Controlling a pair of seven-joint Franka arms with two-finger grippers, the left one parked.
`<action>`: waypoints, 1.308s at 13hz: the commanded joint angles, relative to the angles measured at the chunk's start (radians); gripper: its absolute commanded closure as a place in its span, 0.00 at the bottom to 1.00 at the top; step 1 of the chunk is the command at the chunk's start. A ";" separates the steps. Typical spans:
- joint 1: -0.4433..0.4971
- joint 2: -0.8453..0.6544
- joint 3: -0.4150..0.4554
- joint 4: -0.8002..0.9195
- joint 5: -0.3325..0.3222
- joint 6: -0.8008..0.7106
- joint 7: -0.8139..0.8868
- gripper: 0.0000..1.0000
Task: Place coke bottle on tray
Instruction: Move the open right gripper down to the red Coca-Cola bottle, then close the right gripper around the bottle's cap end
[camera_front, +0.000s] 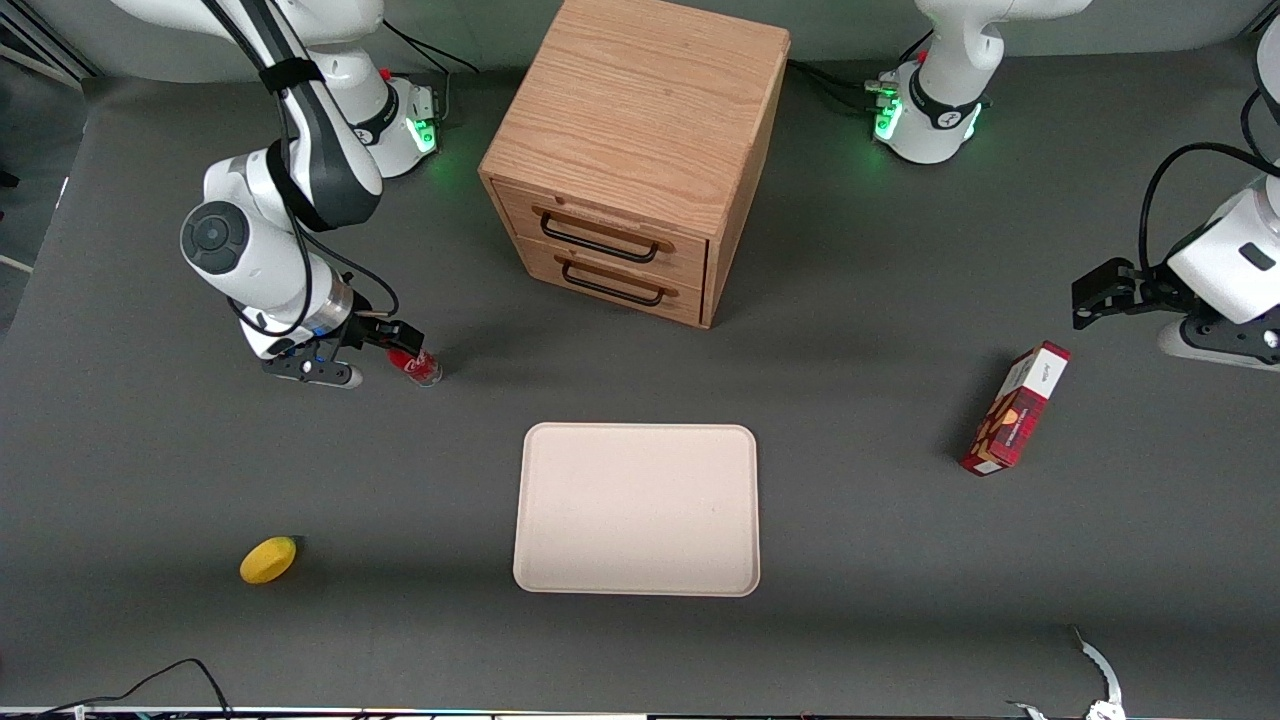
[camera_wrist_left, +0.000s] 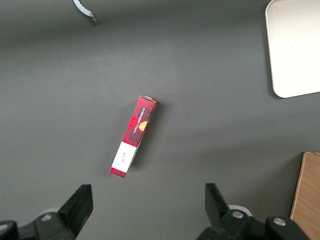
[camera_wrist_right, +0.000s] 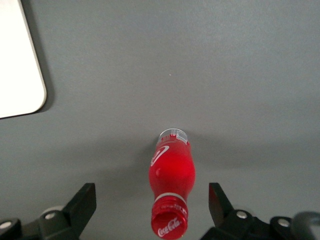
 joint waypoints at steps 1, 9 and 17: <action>0.001 -0.029 0.021 -0.062 0.019 0.046 0.024 0.06; 0.001 -0.066 0.037 -0.065 0.003 0.009 0.006 1.00; -0.002 0.001 0.020 0.588 -0.012 -0.556 -0.108 1.00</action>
